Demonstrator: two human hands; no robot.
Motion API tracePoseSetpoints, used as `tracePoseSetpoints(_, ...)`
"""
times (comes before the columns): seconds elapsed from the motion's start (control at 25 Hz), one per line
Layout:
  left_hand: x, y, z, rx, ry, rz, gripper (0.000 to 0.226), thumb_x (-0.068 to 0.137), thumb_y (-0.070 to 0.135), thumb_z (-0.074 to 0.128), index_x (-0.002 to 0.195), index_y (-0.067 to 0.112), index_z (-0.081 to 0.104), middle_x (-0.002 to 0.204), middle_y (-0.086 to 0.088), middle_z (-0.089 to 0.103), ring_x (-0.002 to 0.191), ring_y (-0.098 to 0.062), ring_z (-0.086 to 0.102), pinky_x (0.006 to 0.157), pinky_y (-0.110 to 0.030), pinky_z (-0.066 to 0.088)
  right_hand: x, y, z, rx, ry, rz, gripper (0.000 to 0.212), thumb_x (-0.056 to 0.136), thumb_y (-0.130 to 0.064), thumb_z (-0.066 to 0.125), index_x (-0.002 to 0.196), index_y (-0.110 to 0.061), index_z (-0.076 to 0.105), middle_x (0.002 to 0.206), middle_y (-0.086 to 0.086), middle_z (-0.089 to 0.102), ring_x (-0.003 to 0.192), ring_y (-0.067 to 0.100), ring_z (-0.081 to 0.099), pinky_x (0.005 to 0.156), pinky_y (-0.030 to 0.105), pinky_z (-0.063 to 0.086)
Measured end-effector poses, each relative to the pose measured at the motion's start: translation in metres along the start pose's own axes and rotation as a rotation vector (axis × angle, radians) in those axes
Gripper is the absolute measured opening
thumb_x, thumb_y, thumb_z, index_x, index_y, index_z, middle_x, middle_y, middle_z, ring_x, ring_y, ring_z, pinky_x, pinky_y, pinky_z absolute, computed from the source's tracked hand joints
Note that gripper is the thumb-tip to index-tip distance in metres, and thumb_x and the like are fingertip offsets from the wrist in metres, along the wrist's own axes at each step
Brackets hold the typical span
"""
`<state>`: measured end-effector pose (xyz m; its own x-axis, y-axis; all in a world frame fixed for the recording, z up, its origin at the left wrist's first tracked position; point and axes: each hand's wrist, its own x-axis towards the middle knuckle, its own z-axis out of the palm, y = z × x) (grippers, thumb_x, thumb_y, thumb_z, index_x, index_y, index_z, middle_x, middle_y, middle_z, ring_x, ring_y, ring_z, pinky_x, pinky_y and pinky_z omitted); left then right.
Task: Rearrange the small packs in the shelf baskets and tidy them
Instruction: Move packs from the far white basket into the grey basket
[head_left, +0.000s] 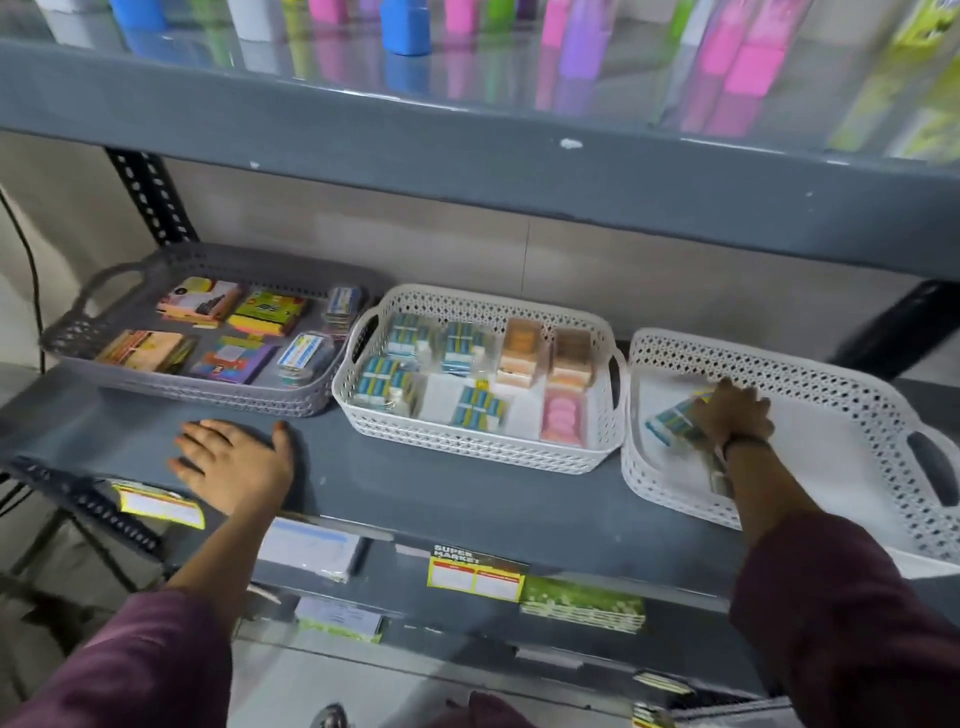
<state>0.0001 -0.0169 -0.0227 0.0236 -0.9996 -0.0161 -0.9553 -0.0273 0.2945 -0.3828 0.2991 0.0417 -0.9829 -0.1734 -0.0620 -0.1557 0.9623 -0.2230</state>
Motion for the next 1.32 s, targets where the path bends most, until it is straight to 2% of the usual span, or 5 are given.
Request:
tracePoseSetpoints(0.32,0.001,0.000,0.000,0.015,-0.005,-0.004,0.084,0.090,0.054,0.031,0.146,-0.006,0.011,0.156,-0.023,0.008,0.145,-0.034,0.002,0.117,-0.050,0.002,0.025,0.003,0.001,-0.142,-0.231,-0.044,0.053,0.101,-0.026,0.026,0.151,-0.010,0.016,0.156,0.028,0.016,0.141,0.047,0.020,0.114,0.063,0.020)
tracePoseSetpoints(0.52,0.001,0.001,0.001,0.029,-0.008,-0.009,0.084,0.090,0.054,0.030,0.146,-0.006,0.011,0.156,-0.024,0.007,0.145,-0.034,0.001,0.117,-0.050,0.002,0.022,0.002,-0.005,-0.151,-0.194,-0.083,0.042,0.095,-0.007,0.039,0.135,0.005,0.040,0.142,0.030,0.042,0.131,0.045,0.042,0.108,0.057,0.036)
tracePoseSetpoints(0.8,-0.004,0.004,-0.003,0.011,-0.023,-0.025,0.087,0.089,0.054,0.032,0.145,-0.007,0.008,0.156,-0.024,0.004,0.145,-0.033,0.000,0.118,-0.048,0.001,-0.040,-0.034,-0.023,0.124,0.350,-0.282,0.048,0.080,0.010,0.044,0.123,-0.004,0.061,0.118,0.025,0.063,0.110,0.041,0.056,0.087,0.045,0.045)
tracePoseSetpoints(0.96,-0.002,0.002,-0.014,0.037,-0.116,-0.038,0.087,0.090,0.055,0.031,0.146,-0.007,0.004,0.156,-0.024,0.000,0.145,-0.033,-0.003,0.118,-0.047,0.000,-0.097,-0.113,-0.033,0.350,0.538,-0.729,0.057,0.070,0.009,0.053,0.117,-0.018,0.069,0.110,0.015,0.072,0.098,0.035,0.064,0.083,0.040,0.050)
tracePoseSetpoints(1.32,0.008,-0.004,-0.030,-0.014,-0.269,0.022,0.089,0.090,0.053,0.037,0.145,-0.008,0.000,0.155,-0.026,-0.008,0.144,-0.036,-0.010,0.117,-0.049,-0.002,-0.187,-0.350,0.012,0.235,-0.085,-1.422,0.050,0.081,0.006,0.048,0.125,-0.013,0.063,0.134,0.010,0.061,0.124,0.026,0.057,0.108,0.034,0.042)
